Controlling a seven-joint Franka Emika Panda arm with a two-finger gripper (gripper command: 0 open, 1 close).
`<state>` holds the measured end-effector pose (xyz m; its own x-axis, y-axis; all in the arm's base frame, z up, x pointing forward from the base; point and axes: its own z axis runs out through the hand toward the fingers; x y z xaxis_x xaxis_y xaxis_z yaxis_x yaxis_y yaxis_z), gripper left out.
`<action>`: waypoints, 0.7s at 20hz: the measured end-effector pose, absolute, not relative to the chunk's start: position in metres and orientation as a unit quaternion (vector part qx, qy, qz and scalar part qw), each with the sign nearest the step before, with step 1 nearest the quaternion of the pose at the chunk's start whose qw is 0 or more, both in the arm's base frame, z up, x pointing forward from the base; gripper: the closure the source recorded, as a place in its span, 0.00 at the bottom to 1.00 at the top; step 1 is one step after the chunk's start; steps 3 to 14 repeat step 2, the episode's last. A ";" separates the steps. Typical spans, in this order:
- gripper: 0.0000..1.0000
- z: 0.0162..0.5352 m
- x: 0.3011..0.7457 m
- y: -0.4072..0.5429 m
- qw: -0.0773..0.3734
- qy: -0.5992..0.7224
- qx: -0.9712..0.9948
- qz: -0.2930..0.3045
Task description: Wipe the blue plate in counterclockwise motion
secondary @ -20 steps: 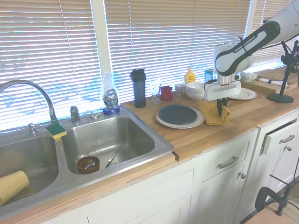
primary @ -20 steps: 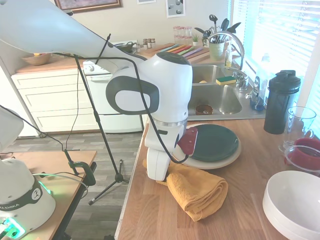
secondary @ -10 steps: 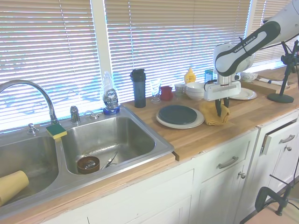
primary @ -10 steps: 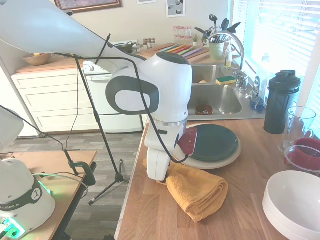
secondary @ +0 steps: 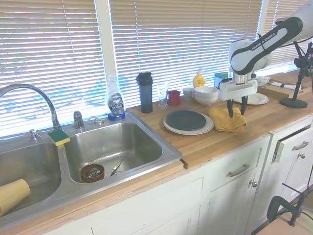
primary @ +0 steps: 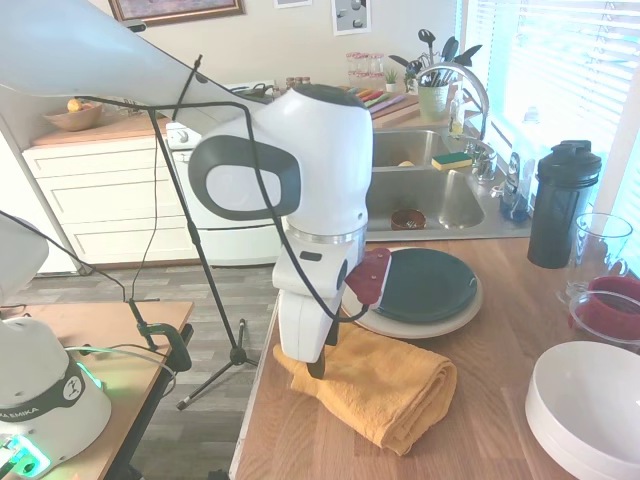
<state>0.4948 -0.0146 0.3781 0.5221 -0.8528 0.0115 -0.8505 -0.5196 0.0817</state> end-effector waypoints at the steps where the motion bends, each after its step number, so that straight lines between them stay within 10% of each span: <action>1: 0.00 0.386 0.490 -0.019 0.035 -0.486 0.873 -0.010; 14: 0.00 0.394 0.484 -0.023 0.032 -0.479 0.877 -0.006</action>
